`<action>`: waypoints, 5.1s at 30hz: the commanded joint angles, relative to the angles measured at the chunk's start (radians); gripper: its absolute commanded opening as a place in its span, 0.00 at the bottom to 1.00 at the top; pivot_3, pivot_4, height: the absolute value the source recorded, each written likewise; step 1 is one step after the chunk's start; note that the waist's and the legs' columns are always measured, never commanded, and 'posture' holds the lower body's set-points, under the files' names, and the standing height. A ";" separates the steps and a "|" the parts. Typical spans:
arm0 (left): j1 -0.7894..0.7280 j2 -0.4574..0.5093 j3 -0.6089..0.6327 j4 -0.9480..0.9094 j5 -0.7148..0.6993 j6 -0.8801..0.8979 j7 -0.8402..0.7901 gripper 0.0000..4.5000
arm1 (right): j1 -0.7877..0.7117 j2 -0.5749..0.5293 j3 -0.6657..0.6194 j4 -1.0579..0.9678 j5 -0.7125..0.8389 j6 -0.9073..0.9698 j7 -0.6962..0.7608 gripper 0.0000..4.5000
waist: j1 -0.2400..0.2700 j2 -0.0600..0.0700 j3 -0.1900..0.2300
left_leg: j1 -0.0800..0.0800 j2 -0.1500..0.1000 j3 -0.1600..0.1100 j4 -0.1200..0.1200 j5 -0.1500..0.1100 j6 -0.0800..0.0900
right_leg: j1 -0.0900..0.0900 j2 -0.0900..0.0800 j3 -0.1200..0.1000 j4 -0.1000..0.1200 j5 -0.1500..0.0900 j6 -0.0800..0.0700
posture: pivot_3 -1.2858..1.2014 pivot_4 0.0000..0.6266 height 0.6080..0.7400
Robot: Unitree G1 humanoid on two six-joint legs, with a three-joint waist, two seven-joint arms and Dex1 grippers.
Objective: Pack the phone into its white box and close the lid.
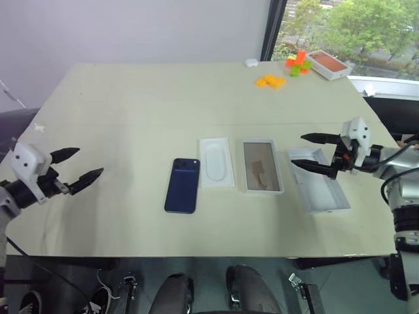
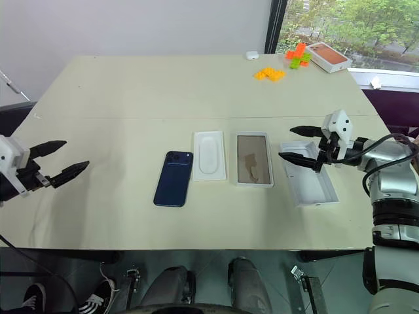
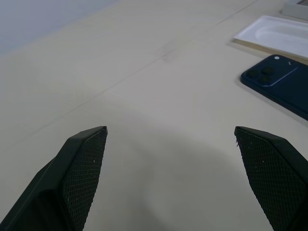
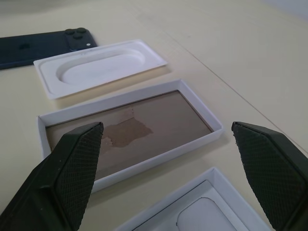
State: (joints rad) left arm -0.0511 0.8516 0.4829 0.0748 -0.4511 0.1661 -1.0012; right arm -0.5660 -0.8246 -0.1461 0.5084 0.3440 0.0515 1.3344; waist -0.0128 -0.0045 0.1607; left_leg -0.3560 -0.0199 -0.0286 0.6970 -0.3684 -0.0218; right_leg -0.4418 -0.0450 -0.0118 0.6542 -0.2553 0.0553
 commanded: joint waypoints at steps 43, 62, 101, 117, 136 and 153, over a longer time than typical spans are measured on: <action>-0.029 0.006 0.018 -0.060 -0.051 0.136 0.032 1.00 | -0.046 -0.125 -0.022 0.234 -0.113 -0.189 -0.029 0.99 | -0.004 0.000 0.000 | 0.000 0.000 0.001 0.001 0.003 -0.005 | 0.000 0.000 0.000 0.001 0.000 0.000 | 0.52 0.24 1.00; -0.184 -0.045 -0.039 0.026 -0.072 0.211 0.136 1.00 | -0.124 -0.118 -0.028 0.463 -0.173 -0.266 -0.193 0.99 | -0.002 0.002 0.001 | 0.001 0.000 0.002 0.001 0.004 -0.002 | 0.001 0.000 0.001 0.002 0.002 0.000 | 0.52 0.24 1.00; -0.921 -0.699 -0.130 0.535 -0.178 0.875 0.727 1.00 | 0.028 0.136 0.156 -0.383 -0.111 0.002 -0.237 0.99 | 0.002 -0.002 0.003 | 0.001 -0.003 0.001 0.004 0.011 -0.009 | -0.001 0.000 0.002 0.010 0.004 0.003 | 0.52 0.24 1.00; -0.969 -0.719 -0.154 0.663 -0.127 0.849 0.717 0.94 | 0.024 0.146 0.168 -0.384 -0.130 -0.017 -0.258 1.00 | 0.002 -0.002 0.003 | 0.002 -0.004 0.000 0.004 0.012 -0.011 | -0.001 0.000 0.001 0.010 0.004 0.003 | 0.52 0.24 1.00; -0.992 -0.710 0.007 0.669 -0.213 0.890 0.776 0.01 | 0.022 0.153 0.179 -0.400 -0.129 -0.010 -0.266 1.00 | 0.000 -0.002 0.003 | 0.002 -0.004 0.000 0.003 0.012 -0.011 | -0.002 0.000 0.001 0.010 0.004 0.003 | 0.52 0.24 1.00; -0.947 -0.986 0.095 0.282 -0.404 0.990 1.098 0.01 | 0.049 0.025 0.022 -0.346 0.072 0.180 -0.108 1.00 | 0.019 -0.004 0.004 | 0.001 -0.004 0.000 0.003 0.012 -0.011 | -0.001 -0.001 0.001 0.009 0.005 0.004 | 0.52 0.24 1.00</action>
State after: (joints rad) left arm -1.0012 -0.1232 0.6122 0.4046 -0.8566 1.1882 0.0948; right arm -0.5185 -0.7841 -0.0978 0.1652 0.3965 0.2335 1.2035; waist 0.0062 -0.0087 0.1647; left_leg -0.3547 -0.0241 -0.0290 0.6998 -0.3560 -0.0331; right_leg -0.4430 -0.0456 -0.0103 0.6633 -0.2506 0.0589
